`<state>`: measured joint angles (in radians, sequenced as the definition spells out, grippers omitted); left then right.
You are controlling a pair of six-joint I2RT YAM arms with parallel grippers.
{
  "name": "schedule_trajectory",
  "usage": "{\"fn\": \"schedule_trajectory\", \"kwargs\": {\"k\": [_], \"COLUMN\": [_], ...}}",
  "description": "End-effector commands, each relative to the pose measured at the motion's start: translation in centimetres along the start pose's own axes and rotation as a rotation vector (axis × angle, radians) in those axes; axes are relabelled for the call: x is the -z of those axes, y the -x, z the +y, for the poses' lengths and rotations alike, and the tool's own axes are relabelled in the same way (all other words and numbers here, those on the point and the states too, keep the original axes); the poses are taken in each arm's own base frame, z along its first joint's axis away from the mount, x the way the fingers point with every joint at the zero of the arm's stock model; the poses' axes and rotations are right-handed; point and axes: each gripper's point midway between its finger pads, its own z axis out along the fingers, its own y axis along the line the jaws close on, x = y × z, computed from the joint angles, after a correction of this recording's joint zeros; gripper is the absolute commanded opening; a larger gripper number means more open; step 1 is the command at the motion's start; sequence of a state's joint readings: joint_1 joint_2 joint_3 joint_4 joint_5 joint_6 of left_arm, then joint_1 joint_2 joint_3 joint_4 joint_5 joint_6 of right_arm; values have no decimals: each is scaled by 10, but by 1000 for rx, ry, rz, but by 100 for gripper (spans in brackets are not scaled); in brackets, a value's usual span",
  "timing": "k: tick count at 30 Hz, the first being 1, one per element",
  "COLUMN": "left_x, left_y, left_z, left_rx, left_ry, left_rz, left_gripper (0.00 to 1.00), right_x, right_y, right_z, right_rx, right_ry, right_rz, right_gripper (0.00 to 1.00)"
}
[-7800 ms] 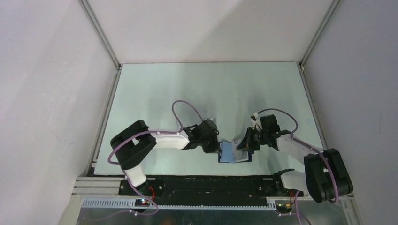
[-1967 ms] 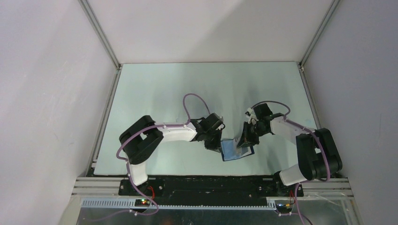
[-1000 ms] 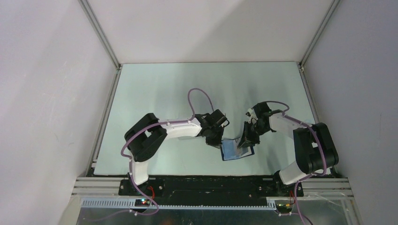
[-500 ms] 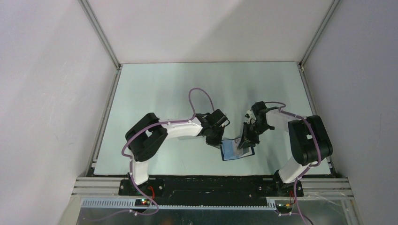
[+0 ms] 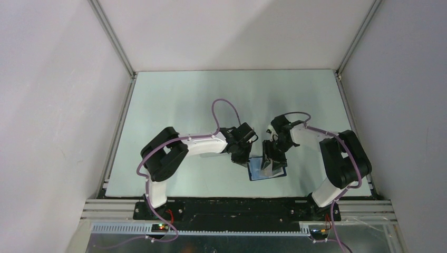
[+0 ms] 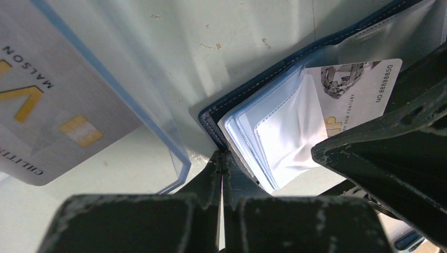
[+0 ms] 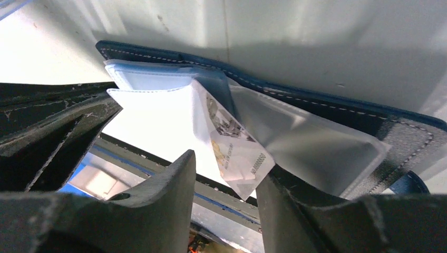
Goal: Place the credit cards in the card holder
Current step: Insert the credit card into the card holder.
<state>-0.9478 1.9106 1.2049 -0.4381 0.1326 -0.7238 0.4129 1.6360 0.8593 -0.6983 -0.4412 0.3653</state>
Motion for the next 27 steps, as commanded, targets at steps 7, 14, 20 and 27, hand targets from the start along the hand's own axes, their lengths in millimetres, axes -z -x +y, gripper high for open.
{"fn": "schedule_trajectory", "kwargs": {"k": [7, 14, 20, 27], "left_x": [-17, -17, -18, -19], "left_y": [0, -1, -1, -1], "left_z": [37, 39, 39, 38], "left_rx": [-20, -21, -21, -23], "left_ry": [137, 138, 140, 138], "left_rz": [-6, -4, -2, 2], "left_gripper": [0, 0, 0, 0], "right_x": [0, 16, 17, 9], "right_y": [16, 25, 33, 41], "right_z": [4, -1, -8, -6], "right_rx": [90, 85, 53, 71], "right_ry": [-64, -112, -116, -85], "right_rz": [-75, -162, -171, -171], "right_gripper": [58, 76, 78, 69]}}
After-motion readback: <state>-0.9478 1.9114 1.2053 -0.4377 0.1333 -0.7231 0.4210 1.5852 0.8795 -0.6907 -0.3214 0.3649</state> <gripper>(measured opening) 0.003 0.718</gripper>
